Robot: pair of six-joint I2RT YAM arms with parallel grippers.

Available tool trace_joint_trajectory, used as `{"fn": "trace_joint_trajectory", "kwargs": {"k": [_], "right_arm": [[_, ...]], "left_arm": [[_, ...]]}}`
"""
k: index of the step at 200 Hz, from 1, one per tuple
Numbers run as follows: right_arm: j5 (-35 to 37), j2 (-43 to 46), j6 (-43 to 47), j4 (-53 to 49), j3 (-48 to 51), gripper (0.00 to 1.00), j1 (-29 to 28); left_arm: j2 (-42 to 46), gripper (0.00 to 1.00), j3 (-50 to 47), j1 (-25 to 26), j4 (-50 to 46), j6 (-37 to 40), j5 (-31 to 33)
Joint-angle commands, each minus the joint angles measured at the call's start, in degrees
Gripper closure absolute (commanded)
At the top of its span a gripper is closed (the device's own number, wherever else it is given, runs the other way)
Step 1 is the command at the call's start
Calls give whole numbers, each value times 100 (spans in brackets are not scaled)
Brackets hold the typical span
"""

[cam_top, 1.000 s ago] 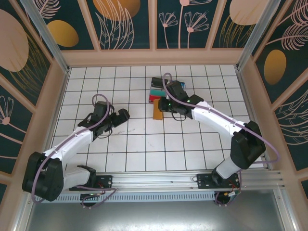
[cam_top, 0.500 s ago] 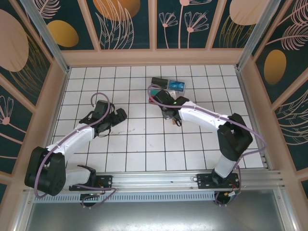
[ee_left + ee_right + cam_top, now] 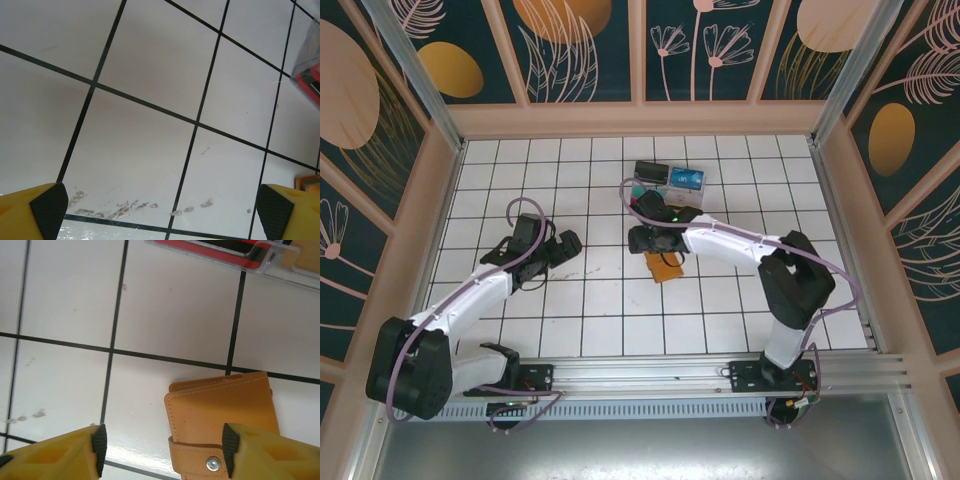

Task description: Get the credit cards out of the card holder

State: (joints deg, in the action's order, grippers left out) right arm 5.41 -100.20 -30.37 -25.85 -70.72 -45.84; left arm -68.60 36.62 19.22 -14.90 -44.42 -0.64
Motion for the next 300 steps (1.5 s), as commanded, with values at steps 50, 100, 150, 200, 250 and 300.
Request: {"fn": "trace_joint_trajectory", "kwargs": {"k": [50,100,150,200,250,300], "right_arm": [[-1101,307,-407,829,974,37,1096],[-1142,-458,-164,805,386,38,1114],[-1483,-826,-48,765,43,40,762],[-1412,-363,-189,788,488,39,1003],[-1910,376,18,840,1101,32,1297],[-1372,-614,-80,532,89,37,928]], "left_arm": [[-70,1,33,-35,92,416,-580],[-171,1,66,-35,136,415,-603],[-127,1,-11,-36,100,409,-703],[-34,6,-235,150,545,-100,-1025],[-433,16,38,766,754,-282,-952],[-563,15,328,778,423,-350,-375]]}}
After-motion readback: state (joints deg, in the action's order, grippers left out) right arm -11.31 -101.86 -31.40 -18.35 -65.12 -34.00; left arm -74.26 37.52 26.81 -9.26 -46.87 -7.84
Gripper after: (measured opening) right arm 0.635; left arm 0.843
